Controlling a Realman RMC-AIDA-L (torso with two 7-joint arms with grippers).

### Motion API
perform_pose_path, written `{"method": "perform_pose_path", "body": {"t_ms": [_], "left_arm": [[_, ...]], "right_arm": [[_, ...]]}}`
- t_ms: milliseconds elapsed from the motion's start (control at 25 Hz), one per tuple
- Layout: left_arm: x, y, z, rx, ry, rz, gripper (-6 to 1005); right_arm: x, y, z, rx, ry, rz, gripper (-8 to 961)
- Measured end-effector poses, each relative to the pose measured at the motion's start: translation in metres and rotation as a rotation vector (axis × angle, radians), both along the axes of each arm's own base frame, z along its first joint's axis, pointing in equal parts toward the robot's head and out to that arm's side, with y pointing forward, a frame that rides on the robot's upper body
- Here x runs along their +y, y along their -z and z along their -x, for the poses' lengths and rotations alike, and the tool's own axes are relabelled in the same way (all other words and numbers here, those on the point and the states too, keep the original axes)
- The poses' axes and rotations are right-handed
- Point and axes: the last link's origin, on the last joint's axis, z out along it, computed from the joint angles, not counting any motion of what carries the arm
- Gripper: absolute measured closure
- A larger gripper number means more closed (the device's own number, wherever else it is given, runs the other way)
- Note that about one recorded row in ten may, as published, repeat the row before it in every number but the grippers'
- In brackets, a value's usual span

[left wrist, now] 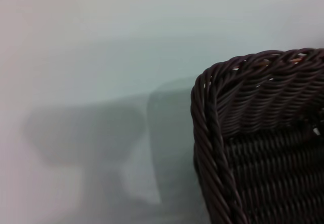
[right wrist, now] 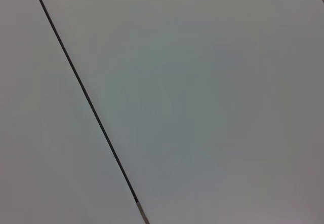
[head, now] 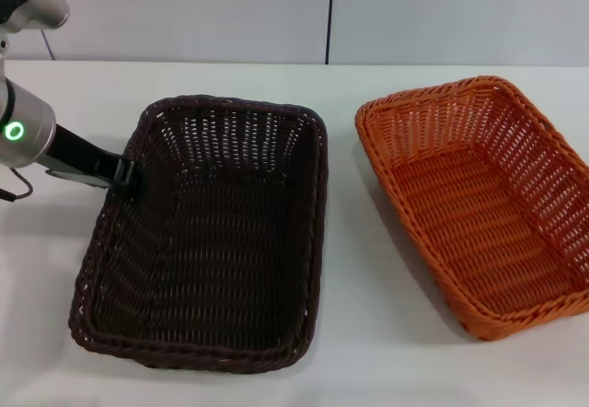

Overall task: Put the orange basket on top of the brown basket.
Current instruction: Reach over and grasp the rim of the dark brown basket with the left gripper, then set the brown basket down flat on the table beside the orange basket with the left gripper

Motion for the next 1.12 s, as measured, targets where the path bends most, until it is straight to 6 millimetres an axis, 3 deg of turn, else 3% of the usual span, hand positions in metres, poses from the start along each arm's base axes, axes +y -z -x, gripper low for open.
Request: {"method": "perform_pose_path", "body": {"t_ms": [520, 720, 1120], "left_arm": [[-0.006, -0.036, -0.027, -0.075, 0.272, 0.103, 779], [-0.005, -0.037, -0.035, -0.117, 0.348, 0.153, 783], [0.018, 0.035, -0.060, -0.218, 0.443, 0.306, 786]], "right_arm": [[-0.001, -0.001, -0.001, -0.002, 0.003, -0.001, 204], [-0.001, 0.000, -0.001, -0.001, 0.003, 0.000, 206], [-0.008, 0.004, -0.004, 0.004, 0.013, 0.006, 208]]}}
